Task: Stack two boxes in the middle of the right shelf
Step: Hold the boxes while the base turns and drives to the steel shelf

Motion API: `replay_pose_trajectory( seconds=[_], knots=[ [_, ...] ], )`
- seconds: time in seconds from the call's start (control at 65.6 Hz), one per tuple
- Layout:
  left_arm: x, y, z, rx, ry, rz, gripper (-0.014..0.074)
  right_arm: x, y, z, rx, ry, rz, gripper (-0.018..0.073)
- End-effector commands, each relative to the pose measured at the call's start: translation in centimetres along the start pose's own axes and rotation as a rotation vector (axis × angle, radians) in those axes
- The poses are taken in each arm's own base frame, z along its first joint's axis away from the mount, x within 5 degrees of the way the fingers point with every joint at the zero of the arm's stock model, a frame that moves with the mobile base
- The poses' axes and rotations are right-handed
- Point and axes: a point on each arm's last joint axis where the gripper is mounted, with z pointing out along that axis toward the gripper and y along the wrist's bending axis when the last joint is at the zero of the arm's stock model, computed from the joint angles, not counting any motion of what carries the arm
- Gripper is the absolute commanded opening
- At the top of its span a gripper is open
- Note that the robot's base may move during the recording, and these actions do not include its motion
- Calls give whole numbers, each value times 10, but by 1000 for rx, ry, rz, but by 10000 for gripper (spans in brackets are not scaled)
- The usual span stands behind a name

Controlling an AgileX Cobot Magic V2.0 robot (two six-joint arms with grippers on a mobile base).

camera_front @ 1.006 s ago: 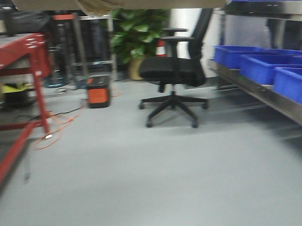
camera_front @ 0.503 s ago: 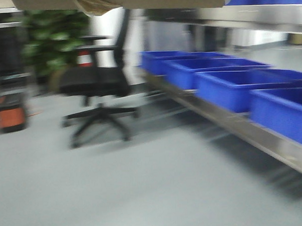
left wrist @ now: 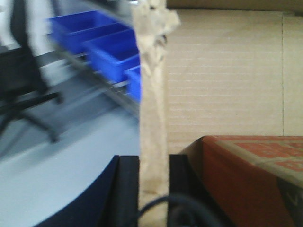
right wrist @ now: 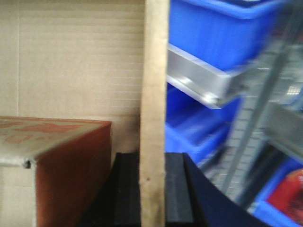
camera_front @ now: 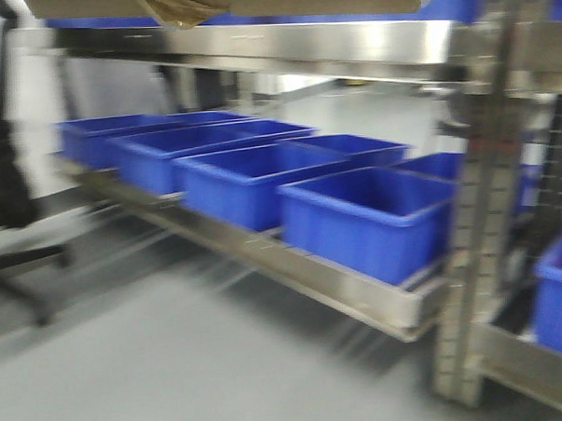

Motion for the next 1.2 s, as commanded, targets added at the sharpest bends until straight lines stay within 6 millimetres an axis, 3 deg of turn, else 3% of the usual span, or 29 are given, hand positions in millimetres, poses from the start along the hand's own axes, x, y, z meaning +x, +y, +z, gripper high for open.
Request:
replay_pose_trajectory(
  seconds=[0.0, 1.189],
  knots=[
    [-9, 5, -8, -4, -65, 6, -111, -9, -3, -10, 2, -68, -11, -151],
    [-9, 5, -8, -6, -66, 7, -111, -9, -3, -10, 2, -68, -11, -151]
  ],
)
